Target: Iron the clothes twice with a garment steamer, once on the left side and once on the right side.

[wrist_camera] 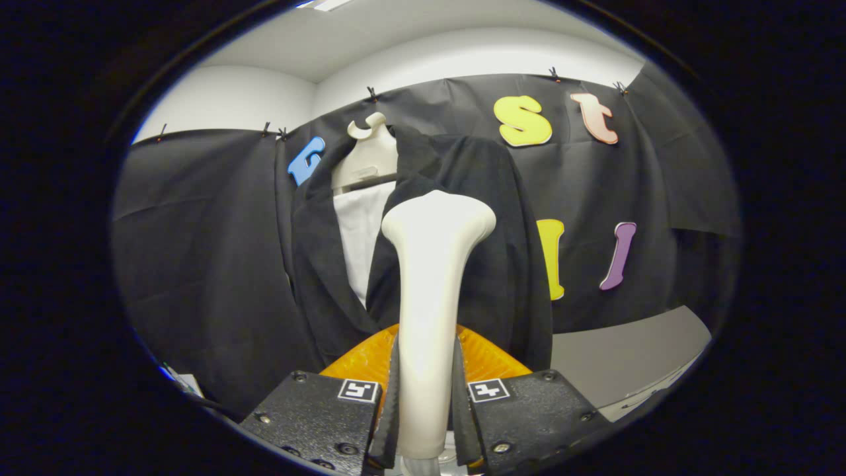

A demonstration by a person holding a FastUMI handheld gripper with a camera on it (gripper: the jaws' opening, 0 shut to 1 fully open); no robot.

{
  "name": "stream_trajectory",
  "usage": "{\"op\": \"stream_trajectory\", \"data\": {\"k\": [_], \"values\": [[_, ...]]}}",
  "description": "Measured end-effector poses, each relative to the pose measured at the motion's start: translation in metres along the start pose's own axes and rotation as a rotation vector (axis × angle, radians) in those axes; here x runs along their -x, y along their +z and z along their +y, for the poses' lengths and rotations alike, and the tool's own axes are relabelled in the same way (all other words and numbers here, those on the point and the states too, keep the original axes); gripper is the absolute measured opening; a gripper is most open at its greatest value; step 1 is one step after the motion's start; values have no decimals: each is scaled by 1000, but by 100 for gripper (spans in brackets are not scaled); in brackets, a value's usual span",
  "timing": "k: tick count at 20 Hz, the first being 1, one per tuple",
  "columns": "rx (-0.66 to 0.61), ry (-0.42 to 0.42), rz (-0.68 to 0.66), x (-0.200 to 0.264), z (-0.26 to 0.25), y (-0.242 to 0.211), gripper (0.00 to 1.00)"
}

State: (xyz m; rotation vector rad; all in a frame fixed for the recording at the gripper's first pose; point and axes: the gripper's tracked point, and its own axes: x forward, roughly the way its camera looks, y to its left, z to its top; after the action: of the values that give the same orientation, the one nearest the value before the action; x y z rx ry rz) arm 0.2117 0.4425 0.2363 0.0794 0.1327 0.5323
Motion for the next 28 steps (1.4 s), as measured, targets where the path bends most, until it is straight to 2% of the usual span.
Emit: {"op": "stream_trajectory", "data": {"k": [11, 28], "values": [[20, 16, 176, -9, 6, -99, 36], [11, -11, 339, 6, -14, -194, 36]]}}
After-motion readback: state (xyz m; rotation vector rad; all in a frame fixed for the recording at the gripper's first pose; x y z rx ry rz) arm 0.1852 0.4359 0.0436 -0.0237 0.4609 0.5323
